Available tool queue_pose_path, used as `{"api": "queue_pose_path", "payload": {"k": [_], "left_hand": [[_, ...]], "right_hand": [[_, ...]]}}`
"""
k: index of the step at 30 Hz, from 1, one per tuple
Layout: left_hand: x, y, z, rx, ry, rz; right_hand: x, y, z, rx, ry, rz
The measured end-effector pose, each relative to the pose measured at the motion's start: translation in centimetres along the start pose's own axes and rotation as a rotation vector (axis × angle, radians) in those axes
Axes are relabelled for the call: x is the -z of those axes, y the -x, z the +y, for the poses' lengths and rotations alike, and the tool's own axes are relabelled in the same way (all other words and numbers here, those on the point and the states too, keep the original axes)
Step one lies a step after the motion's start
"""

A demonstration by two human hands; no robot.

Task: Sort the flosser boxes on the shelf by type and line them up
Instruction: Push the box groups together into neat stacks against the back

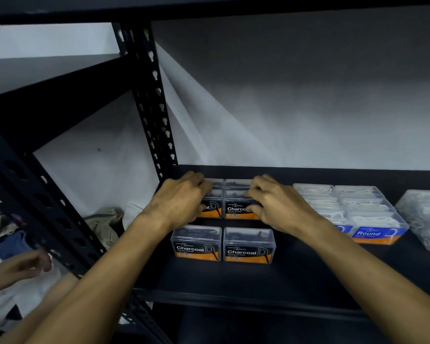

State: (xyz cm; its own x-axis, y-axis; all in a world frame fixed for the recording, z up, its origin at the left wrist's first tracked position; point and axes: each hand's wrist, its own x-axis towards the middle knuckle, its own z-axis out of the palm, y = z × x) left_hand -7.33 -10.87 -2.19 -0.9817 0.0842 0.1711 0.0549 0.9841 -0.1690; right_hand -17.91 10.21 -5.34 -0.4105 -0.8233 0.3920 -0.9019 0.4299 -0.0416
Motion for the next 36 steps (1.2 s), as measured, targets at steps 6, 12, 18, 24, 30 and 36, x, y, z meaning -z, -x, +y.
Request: {"api": "queue_pose_path", "payload": {"k": [6,12,18,24,30,36], "left_hand": [[0.1,0.0,0.1,0.0,0.007,0.0],[0.2,0.2,0.1,0.001,0.012,-0.008],[0.2,0.2,-0.1,0.003,0.007,-0.018],[0.5,0.6,-0.4,0.035,0.053,0.049],[0.6,3.5,0.8,0.044,0.197,0.194],[0.0,7.9,2.0,0.052,0.227,0.132]], "right_hand": [[0.0,0.0,0.0,0.0,0.022,0.002],[0.1,0.0,-0.1,-0.001,0.028,0.01],[0.0,0.0,0.0,0.002,0.027,0.01],[0.0,0.3,0.3,0.011,0.015,0.036],[1.1,2.2,-1.4,-0.098,-0.161,0.285],[0.8,6.6,-4.3,-0.131,-0.207,0.314]]}}
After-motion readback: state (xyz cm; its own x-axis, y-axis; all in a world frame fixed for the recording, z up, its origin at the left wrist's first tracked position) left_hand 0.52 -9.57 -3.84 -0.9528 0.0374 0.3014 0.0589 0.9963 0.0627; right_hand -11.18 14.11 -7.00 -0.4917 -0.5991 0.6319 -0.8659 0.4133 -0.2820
